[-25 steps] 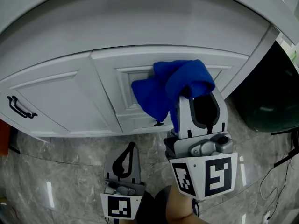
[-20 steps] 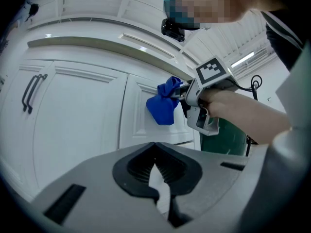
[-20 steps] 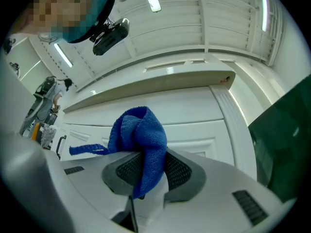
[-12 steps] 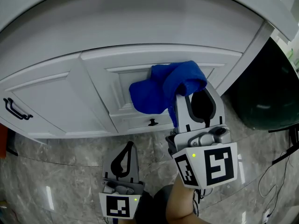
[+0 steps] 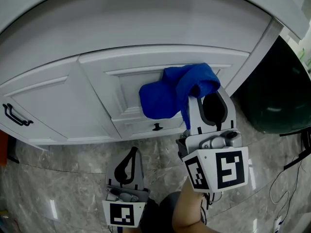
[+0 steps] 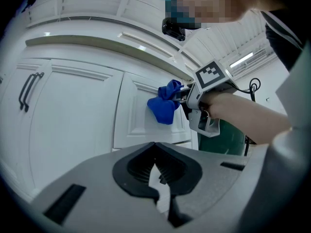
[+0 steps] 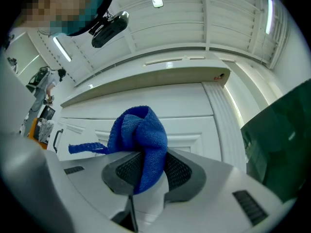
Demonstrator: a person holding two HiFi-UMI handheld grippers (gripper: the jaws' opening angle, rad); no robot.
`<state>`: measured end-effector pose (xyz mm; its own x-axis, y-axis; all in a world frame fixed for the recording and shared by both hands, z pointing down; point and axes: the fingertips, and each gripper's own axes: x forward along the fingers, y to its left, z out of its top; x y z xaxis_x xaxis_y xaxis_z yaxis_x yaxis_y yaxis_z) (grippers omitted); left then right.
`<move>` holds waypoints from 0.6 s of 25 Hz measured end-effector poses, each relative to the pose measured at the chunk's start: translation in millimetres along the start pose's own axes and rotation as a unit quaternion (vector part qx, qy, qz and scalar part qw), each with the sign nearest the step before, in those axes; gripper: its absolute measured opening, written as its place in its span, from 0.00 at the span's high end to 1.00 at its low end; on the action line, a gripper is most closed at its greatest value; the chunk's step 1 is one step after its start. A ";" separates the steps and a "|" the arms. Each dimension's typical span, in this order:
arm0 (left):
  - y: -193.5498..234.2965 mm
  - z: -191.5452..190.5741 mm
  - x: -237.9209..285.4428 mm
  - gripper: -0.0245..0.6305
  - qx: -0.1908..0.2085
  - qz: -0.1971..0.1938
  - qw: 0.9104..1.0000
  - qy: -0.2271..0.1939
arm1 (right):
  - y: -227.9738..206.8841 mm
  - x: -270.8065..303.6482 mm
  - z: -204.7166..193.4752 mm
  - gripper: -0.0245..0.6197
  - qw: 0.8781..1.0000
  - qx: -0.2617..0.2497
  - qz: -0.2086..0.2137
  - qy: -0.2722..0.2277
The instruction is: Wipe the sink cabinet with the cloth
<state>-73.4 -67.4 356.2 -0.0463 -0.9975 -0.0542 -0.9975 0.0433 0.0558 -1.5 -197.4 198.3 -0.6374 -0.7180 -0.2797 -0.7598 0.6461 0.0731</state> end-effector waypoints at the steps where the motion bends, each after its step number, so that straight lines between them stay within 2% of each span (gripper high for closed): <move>1: -0.1 -0.2 0.2 0.96 0.000 0.000 1.000 0.000 | -3.3 -0.7 -0.7 0.78 1.000 -0.005 -0.007 0.002; 5: -1.1 0.0 0.2 0.96 0.002 -0.002 1.000 0.001 | -18.1 -4.2 -3.1 0.78 0.999 -0.032 -0.040 0.009; 11: -1.9 0.3 1.1 0.96 0.000 -0.002 1.000 -0.003 | -21.5 -5.4 -3.0 0.78 0.998 -0.035 -0.043 0.003; 15: -0.8 -1.2 1.6 0.96 0.003 -0.001 1.000 0.001 | -36.7 -9.4 -4.4 0.78 0.997 -0.041 -0.071 0.005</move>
<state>-72.6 -69.1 357.2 -0.0447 -0.9977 -0.0519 -0.9978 0.0421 0.0504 31.8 -215.5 202.5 -0.5243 -0.8029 -0.2838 -0.8497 0.5152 0.1121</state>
